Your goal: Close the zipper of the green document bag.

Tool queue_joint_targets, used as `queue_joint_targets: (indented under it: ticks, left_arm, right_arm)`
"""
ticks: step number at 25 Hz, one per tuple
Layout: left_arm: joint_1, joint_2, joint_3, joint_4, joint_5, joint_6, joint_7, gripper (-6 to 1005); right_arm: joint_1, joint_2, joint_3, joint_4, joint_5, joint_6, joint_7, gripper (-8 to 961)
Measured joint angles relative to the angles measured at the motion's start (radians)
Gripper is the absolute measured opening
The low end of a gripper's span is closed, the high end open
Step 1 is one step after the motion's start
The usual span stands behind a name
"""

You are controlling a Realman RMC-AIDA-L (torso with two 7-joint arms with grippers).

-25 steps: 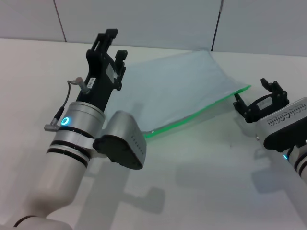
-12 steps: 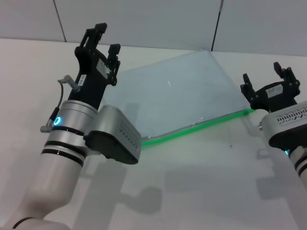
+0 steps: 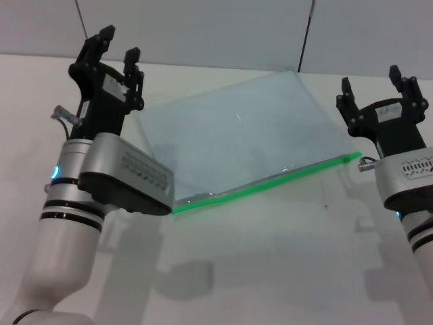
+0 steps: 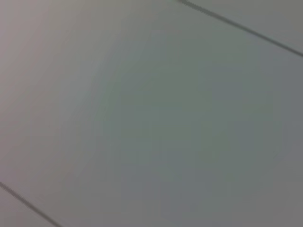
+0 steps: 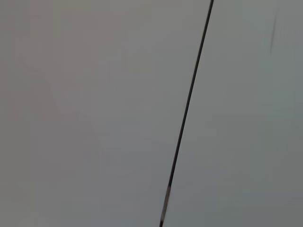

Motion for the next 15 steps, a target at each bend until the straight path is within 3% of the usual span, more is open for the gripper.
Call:
queue_joint_targets:
  ticks: [9, 15]
  left_arm:
    - [0.014, -0.003, -0.011, -0.027, -0.062, -0.041, -0.235, 407]
    - [0.013, -0.005, -0.015, -0.069, -0.088, -0.064, -0.365, 420]
  right_arm:
    - [-0.011, -0.002, 0.023, -0.012, 0.073, 0.013, 0.071, 758]
    - [-0.007, -0.003, 0.023, -0.004, 0.128, 0.003, 0.092, 758]
